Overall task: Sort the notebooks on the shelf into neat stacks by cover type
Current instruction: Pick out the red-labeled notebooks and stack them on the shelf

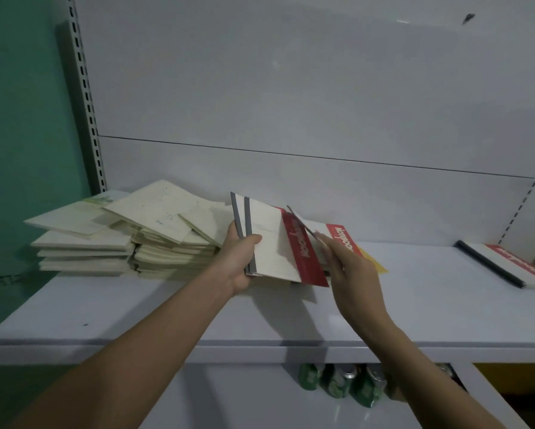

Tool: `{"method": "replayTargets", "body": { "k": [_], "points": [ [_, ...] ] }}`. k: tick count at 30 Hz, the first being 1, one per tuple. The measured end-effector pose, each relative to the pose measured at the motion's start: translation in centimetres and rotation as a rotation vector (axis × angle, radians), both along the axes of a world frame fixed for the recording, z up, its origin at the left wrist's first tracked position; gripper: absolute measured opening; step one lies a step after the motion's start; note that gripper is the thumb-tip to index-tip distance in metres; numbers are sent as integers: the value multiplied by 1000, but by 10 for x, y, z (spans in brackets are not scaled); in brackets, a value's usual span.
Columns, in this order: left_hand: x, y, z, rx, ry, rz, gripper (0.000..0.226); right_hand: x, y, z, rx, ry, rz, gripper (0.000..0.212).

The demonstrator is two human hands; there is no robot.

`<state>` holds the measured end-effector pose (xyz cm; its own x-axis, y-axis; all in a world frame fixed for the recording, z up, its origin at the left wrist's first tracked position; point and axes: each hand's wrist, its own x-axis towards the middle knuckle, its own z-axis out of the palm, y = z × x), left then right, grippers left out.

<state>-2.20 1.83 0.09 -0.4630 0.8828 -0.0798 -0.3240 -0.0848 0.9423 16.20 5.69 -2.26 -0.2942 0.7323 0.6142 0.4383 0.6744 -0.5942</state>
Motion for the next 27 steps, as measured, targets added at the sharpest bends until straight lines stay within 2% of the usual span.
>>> {"method": "replayTargets", "body": {
  "k": [5,7,10,12,16,18,20,21,23,27],
  "points": [
    [32,-3,-8,8,-63,-17,29,-4,-26,-15,223,-273,143,33],
    [42,-6,-9,35,-50,-21,29,4,-29,-18,188,-302,182,37],
    [61,-11,-16,62,-24,-2,45,26,-29,-16,105,-326,261,41],
    [79,-14,-21,62,-27,15,50,48,-27,-15,23,-260,266,40],
    [129,-21,-27,55,-81,3,50,112,-19,-14,-76,-7,-7,34],
    [164,-26,-30,40,-114,15,52,151,-20,-11,-364,79,3,36],
    [204,-29,-33,6,-126,16,53,191,-21,-13,-707,223,123,38],
    [224,-30,-35,-14,-117,10,53,210,-20,-16,-809,270,160,36],
    [262,-30,-36,-36,-93,-8,48,247,-18,-20,-862,282,174,34],
    [324,-25,-39,-41,-19,-59,40,309,-16,-23,-809,296,137,23]
  ]
}}
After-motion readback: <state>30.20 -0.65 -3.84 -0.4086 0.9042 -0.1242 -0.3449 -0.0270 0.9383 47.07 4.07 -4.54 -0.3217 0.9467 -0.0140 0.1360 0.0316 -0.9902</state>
